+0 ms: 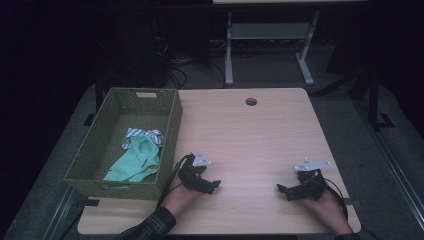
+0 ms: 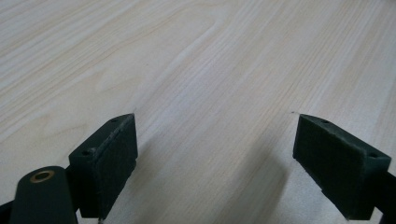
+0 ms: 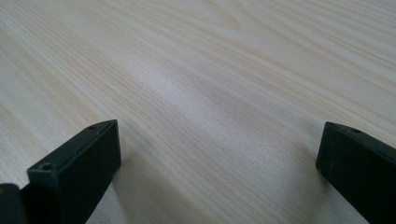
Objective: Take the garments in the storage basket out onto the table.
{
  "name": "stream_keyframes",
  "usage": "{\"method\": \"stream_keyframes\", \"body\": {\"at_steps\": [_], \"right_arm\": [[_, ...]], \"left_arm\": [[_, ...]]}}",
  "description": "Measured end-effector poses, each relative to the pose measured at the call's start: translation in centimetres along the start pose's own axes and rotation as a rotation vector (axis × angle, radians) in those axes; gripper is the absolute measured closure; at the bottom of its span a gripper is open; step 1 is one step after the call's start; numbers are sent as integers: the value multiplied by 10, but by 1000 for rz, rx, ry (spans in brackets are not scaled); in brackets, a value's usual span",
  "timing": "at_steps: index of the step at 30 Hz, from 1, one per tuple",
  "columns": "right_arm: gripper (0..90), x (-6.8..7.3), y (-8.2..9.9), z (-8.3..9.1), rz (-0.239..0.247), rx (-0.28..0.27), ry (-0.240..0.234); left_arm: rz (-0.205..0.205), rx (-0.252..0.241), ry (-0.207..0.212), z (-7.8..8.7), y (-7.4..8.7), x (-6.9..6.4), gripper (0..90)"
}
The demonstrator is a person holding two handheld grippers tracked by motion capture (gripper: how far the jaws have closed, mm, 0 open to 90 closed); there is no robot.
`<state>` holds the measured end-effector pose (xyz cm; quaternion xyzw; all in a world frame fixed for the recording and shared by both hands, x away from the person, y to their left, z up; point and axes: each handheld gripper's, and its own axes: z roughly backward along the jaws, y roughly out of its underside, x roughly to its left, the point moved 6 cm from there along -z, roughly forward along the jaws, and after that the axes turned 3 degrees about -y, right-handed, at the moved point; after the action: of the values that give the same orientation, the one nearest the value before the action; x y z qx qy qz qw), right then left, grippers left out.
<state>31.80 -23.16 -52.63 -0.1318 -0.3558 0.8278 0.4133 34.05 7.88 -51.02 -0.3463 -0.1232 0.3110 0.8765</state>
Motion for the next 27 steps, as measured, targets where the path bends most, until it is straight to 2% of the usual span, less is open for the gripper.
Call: {"method": "stream_keyframes", "body": {"at_steps": [2,7,10,27], "right_arm": [[0,0,0,0,0,0,0],[0,0,0,0,-1,0,1],[0,0,0,0,-2,1,1],[0,0,0,0,-2,0,1]], "left_arm": [[9,0,10,1,-2,0,131],[0,2,16,5,-8,1,133],[-11,4,13,7,-9,1,133],[-5,-20,17,20,-20,8,134]]}}
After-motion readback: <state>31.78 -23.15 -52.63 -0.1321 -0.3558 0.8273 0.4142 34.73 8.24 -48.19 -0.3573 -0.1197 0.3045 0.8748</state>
